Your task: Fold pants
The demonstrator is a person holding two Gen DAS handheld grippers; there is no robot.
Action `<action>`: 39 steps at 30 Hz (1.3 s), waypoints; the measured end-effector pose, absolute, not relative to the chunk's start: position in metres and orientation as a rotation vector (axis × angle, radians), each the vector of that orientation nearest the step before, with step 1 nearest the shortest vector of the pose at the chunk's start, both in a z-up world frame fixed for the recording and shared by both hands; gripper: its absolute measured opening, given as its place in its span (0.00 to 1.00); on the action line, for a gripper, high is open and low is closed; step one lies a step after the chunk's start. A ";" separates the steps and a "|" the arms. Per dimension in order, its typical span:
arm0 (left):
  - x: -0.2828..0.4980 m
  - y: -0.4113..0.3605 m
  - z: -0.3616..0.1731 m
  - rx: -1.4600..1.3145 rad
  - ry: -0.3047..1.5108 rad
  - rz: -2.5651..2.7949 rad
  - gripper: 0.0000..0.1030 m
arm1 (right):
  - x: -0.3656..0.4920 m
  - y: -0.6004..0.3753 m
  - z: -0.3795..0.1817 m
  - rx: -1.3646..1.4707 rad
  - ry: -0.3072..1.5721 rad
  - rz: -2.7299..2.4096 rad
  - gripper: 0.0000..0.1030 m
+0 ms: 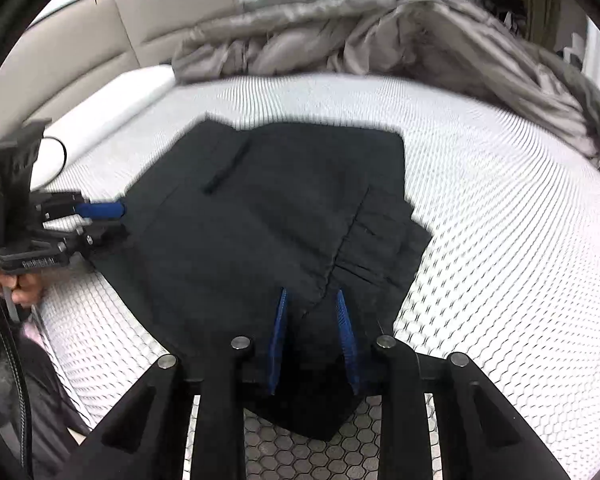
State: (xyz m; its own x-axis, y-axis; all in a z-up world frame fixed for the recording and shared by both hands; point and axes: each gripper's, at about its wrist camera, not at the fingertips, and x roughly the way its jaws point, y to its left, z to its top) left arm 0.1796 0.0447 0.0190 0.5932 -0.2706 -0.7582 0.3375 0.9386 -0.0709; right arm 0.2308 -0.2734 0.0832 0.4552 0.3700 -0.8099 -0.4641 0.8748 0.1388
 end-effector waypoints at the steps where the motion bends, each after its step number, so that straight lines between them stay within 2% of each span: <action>1: 0.186 0.043 0.022 0.070 0.857 -0.352 0.32 | 0.233 -0.267 0.087 -0.078 0.946 0.533 0.32; 6: 0.235 0.017 0.002 0.028 0.927 -0.335 0.32 | 0.259 -0.207 0.060 -0.114 1.000 0.569 0.34; 8: 0.241 0.018 -0.006 0.022 0.939 -0.365 0.32 | 0.260 -0.187 0.042 -0.248 1.040 0.563 0.34; 12: 0.232 0.038 -0.006 0.006 0.953 -0.384 0.33 | 0.260 -0.219 0.043 -0.394 1.017 0.407 0.32; 13: 0.228 0.040 -0.005 0.030 0.951 -0.372 0.33 | 0.260 -0.233 0.046 -0.367 1.023 0.401 0.28; 15: 0.222 0.042 0.002 0.065 0.944 -0.342 0.33 | 0.261 -0.248 0.055 -0.289 1.035 0.422 0.27; 20: 0.245 0.033 0.021 0.017 0.875 -0.311 0.33 | 0.272 -0.230 0.072 -0.120 0.975 0.484 0.42; 25: 0.279 0.022 -0.011 0.042 0.953 -0.280 0.35 | 0.295 -0.186 0.031 -0.270 1.072 0.458 0.41; 28: 0.274 0.033 -0.010 0.036 0.960 -0.300 0.35 | 0.291 -0.204 0.037 -0.339 1.080 0.395 0.41; 29: 0.273 0.037 -0.010 0.035 0.965 -0.305 0.35 | 0.289 -0.218 0.041 -0.352 1.083 0.359 0.35; 33: 0.271 0.042 0.003 0.019 0.961 -0.270 0.35 | 0.289 -0.242 0.057 -0.194 1.087 0.384 0.32; 36: 0.275 0.039 0.015 -0.041 0.908 -0.256 0.35 | 0.291 -0.224 0.067 -0.129 1.026 0.386 0.34; 39: 0.292 0.028 0.006 -0.054 0.922 -0.236 0.35 | 0.309 -0.199 0.058 -0.132 1.015 0.357 0.34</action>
State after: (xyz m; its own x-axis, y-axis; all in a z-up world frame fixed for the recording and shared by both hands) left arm 0.2924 0.0285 0.0059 0.5804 -0.2247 -0.7827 0.1790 0.9729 -0.1466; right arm 0.3089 -0.1988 0.0580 0.4755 0.2307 -0.8489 -0.3518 0.9344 0.0569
